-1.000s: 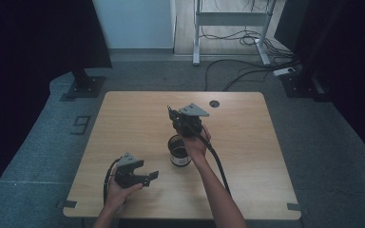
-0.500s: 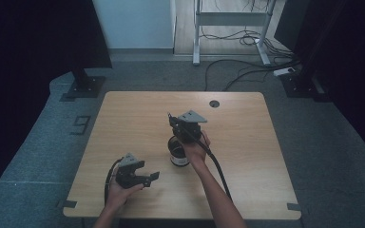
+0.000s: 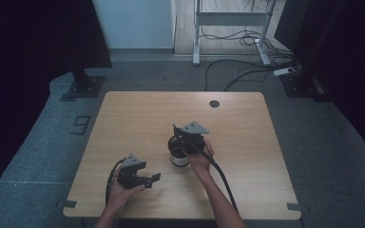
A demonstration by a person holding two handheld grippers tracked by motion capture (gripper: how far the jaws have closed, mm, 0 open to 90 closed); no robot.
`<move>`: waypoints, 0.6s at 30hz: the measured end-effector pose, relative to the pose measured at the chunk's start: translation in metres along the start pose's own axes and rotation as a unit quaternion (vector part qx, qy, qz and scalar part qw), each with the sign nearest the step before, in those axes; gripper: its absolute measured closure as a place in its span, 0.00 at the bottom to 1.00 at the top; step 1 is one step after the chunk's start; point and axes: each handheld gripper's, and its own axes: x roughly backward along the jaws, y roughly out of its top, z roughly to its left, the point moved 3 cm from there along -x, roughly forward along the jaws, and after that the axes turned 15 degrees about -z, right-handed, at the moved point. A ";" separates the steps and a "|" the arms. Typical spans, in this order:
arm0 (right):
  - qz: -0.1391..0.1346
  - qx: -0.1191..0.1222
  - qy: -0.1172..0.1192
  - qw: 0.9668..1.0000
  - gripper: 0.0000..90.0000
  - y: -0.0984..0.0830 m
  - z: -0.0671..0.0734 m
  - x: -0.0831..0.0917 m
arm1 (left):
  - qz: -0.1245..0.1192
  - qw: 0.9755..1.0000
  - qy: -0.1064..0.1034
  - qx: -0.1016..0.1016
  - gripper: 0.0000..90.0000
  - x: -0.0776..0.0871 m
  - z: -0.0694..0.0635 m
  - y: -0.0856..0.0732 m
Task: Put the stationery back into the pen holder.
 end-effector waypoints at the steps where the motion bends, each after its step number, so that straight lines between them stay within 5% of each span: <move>1: 0.002 0.002 0.001 1.000 0.86 -0.001 0.001 0.001 | 0.001 1.000 0.000 0.000 0.16 0.000 0.000 0.000; 10: 0.012 0.012 0.002 1.000 0.85 -0.006 0.002 0.006 | 0.006 1.000 -0.002 -0.001 0.16 -0.002 -0.001 -0.002; 18: -0.001 0.003 0.004 1.000 0.61 0.000 0.000 0.016 | 0.006 1.000 -0.001 -0.002 0.16 -0.002 -0.001 -0.002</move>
